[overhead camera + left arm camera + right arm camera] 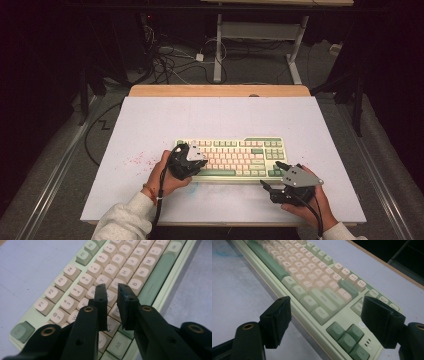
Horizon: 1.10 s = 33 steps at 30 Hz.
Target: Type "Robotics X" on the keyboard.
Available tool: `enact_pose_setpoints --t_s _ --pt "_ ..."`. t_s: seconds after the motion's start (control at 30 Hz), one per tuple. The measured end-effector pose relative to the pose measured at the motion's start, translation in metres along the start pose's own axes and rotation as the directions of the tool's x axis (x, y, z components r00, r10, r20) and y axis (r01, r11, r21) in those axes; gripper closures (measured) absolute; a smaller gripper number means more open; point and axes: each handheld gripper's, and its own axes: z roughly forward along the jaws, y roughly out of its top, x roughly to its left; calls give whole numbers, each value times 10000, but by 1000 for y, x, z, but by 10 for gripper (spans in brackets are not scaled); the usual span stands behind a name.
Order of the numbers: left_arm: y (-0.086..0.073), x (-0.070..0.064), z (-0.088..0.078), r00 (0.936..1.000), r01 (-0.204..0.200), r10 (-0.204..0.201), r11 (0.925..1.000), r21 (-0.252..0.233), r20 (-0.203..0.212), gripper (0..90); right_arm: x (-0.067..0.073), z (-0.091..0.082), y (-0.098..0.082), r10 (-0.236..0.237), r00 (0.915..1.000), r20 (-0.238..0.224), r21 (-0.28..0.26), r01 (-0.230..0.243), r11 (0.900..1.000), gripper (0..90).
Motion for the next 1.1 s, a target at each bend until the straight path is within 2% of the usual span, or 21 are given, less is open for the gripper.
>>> enact_pose_setpoints --t_s 0.33,0.43,0.8,0.97,1.1 --pt "-1 -1 -1 9998 -132 130 9999 -106 -167 665 0 0 0 -1 10000 -19 3 1 10000 244" --pt "-2 -1 -2 9995 -194 192 9998 -73 -253 598 0 0 0 -6 10000 -24 -1 6 10000 244" --pt "-8 -4 -8 9972 -288 245 9978 -590 -713 346 0 0 0 -7 10000 -25 -12 7 10000 244" --pt "-13 -5 -15 9962 -375 300 9952 -908 -821 280 0 0 0 -11 10000 -33 0 11 10000 244" --pt "-20 -5 -21 9954 -281 177 9936 -1098 -944 250 1 0 0 -45 10000 -52 2 45 10000 244"
